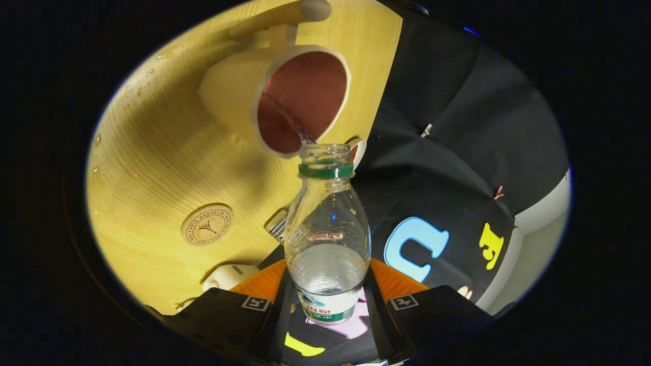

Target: Take the bottle from table, then pour the juice into the cup, finally place the bottle on the coaster

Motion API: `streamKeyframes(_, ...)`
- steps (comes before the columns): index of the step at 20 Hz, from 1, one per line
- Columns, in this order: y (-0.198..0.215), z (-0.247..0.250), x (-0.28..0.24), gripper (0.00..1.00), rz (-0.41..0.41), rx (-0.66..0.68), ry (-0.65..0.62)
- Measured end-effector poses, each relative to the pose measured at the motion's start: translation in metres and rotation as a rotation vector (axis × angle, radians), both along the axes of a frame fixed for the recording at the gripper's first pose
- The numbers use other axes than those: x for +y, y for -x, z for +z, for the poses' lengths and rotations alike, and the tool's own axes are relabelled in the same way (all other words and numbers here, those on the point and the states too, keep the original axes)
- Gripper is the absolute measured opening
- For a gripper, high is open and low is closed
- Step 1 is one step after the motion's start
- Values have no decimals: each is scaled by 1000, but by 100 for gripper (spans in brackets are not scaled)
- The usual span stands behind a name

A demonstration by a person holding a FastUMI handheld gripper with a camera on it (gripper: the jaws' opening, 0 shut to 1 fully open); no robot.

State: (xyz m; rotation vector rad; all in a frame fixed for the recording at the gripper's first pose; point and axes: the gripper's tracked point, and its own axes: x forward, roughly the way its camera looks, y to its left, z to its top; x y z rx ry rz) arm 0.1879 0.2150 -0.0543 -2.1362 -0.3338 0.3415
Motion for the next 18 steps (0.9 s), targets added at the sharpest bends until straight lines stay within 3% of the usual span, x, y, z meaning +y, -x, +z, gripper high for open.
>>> streamKeyframes(18, 9, -9, 0, 70, 11, -17, 70)
